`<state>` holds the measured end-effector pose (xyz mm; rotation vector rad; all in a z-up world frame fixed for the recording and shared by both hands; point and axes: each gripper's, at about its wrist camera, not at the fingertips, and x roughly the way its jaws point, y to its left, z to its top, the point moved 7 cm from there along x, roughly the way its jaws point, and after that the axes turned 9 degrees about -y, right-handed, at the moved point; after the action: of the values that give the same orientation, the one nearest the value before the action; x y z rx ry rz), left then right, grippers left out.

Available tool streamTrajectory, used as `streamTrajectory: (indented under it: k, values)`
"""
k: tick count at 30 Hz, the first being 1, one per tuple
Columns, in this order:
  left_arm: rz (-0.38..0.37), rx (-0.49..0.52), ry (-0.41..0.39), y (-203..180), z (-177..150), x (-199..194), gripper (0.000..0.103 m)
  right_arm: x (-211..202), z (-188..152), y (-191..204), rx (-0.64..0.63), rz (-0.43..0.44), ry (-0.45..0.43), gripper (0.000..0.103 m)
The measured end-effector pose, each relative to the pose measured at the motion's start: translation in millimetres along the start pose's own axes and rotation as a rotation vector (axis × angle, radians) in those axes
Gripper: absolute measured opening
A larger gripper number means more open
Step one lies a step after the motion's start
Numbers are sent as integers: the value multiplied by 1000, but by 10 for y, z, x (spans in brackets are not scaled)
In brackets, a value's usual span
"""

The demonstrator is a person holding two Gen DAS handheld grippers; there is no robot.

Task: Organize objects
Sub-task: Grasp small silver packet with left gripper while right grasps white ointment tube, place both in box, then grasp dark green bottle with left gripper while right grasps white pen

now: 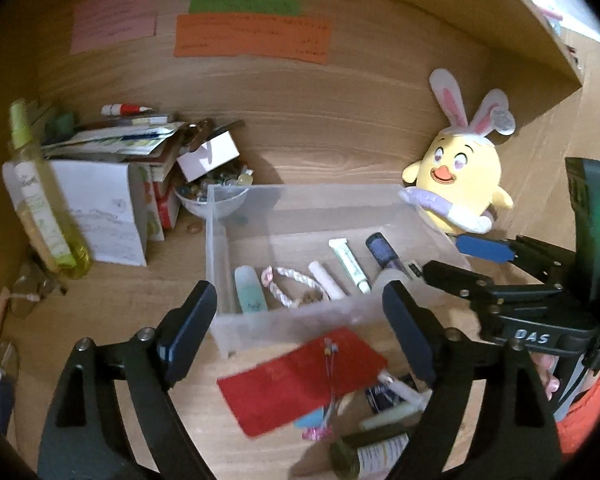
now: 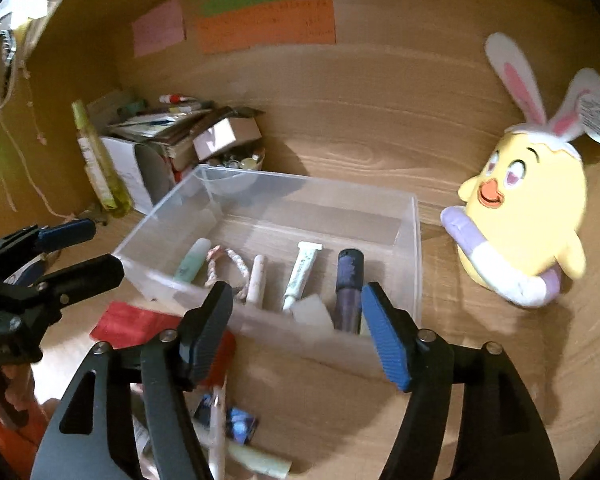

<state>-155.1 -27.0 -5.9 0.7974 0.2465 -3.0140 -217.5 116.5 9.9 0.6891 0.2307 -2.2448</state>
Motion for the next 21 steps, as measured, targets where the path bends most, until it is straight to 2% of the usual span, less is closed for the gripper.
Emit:
streamTrajectory:
  k: [6,11,14,15,17,21]
  values:
    - [-2,4,8,-32,-230,-192,86,-225,-242,74,6,23,-3,64]
    - [1,23,30,-114,-497,-286,86,-184,-561,226,4,72,60,64]
    - [-25,26,51,-212,-663,-310,86,-96,-750,302,-7,89,114,63]
    - [-30,27,54,-236,-698,-315,86,-78,-804,317,-5,95,125,61]
    - [-43,35,67,-292,-795,-318,86,-32,-918,359,-4,117,162,47]
    - [-55,45,108,-347,-984,-264,86,-10,-1050,414,-12,141,199,34]
